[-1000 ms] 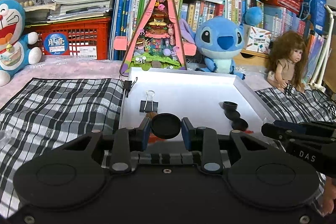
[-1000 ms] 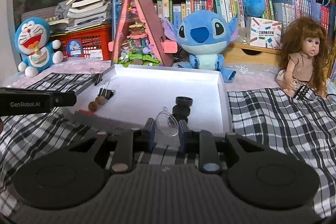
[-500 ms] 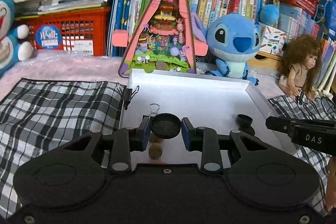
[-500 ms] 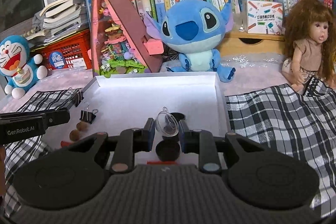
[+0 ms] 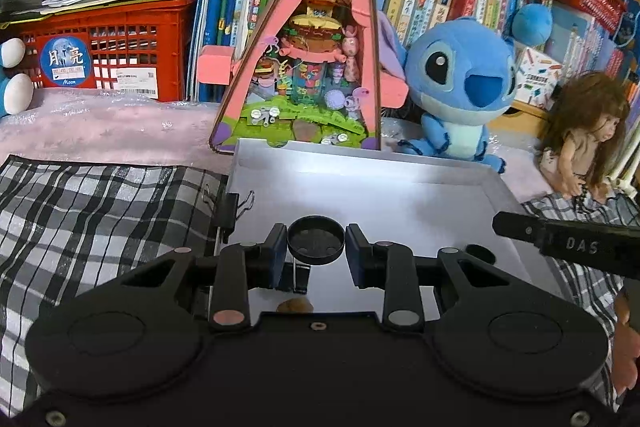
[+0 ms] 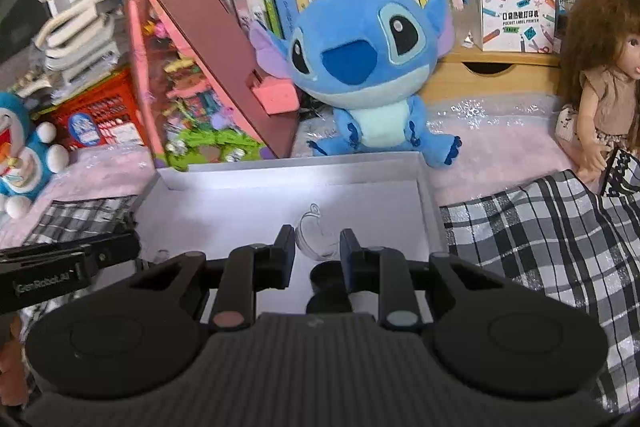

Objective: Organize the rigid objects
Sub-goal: 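Open the left gripper to drop the cap while the right gripper releases the dome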

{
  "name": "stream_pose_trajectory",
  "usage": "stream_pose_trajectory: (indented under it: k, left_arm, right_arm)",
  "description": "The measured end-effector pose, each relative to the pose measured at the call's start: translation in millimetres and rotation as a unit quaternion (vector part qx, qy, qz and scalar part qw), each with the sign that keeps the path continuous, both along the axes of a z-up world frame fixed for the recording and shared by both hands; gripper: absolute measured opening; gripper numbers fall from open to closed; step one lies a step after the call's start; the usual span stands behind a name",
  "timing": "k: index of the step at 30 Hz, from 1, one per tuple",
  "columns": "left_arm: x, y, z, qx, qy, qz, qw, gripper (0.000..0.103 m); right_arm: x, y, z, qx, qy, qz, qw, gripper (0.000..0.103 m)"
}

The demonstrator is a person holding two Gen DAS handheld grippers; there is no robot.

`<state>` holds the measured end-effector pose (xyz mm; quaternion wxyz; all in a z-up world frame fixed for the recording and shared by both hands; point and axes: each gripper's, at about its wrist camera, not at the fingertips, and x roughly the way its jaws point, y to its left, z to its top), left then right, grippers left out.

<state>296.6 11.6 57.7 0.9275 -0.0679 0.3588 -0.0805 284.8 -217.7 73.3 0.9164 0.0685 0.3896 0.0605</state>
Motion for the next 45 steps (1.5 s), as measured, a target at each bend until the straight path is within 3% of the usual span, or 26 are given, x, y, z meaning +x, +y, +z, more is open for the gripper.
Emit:
stream_pose_trajectory:
  k: [10,45]
  left_arm:
    - [22,-2,-11,0.016,0.013,0.013,0.9997,0.030]
    - [40,-7,-41,0.038,0.031,0.014,0.9987,0.030]
  right_arm:
    - [21,2,-27,-0.015,0.035,-0.016,0.999,0.029]
    - [39,13,-46,-0.043,0.057,0.000,0.997,0.028]
